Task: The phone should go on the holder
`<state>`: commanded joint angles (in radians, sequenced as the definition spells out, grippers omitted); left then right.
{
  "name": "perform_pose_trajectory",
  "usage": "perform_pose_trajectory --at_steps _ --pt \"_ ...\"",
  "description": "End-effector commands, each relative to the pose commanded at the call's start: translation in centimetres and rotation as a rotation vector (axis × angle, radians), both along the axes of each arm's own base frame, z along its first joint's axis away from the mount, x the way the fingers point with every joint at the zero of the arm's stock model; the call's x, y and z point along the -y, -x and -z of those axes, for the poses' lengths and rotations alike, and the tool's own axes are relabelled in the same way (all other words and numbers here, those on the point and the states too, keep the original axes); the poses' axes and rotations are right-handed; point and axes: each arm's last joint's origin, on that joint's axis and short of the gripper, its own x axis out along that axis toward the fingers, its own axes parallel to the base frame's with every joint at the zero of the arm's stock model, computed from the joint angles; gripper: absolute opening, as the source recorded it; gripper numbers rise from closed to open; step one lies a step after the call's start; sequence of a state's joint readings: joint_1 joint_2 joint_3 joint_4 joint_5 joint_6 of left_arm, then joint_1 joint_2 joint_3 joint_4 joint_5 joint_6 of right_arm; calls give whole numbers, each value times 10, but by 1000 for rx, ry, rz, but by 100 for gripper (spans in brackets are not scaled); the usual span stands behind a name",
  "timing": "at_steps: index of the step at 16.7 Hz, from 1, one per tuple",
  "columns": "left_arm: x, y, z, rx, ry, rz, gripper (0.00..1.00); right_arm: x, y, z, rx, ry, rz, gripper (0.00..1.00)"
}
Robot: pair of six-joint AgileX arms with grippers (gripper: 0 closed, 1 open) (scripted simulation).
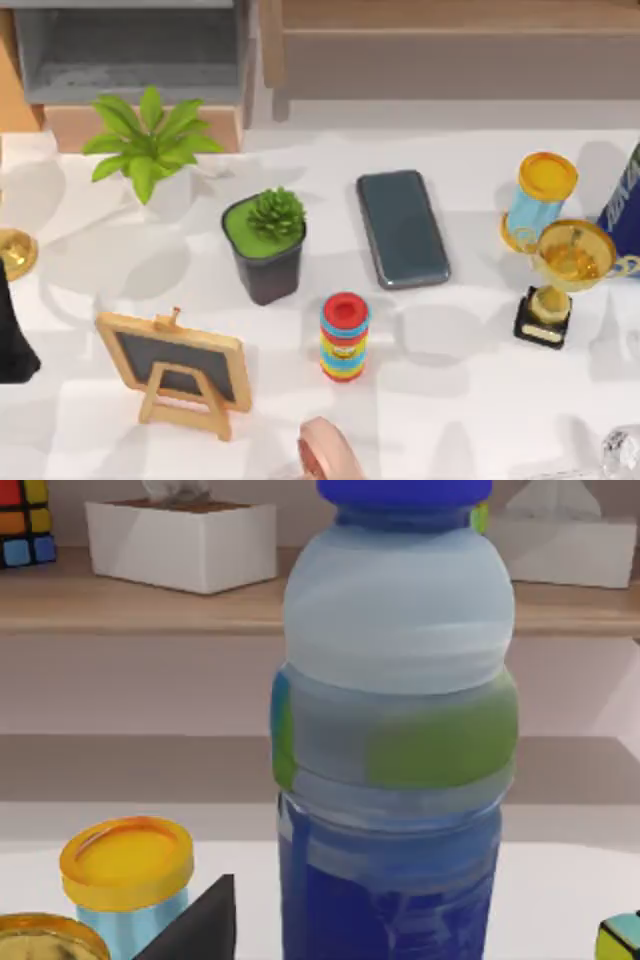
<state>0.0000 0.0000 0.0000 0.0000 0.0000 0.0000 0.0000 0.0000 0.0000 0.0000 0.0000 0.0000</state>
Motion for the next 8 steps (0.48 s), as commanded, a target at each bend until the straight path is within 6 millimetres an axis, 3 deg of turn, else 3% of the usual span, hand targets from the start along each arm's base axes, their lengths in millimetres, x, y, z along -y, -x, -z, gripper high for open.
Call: perform_pose_trajectory --at_steps 4,8 --pt "0 0 0 0 0 0 100 -1 0 -6 -19 0 -2 100" --pt "0 0 0 0 0 0 100 -7 -2 -39 -160 -2 -35 100"
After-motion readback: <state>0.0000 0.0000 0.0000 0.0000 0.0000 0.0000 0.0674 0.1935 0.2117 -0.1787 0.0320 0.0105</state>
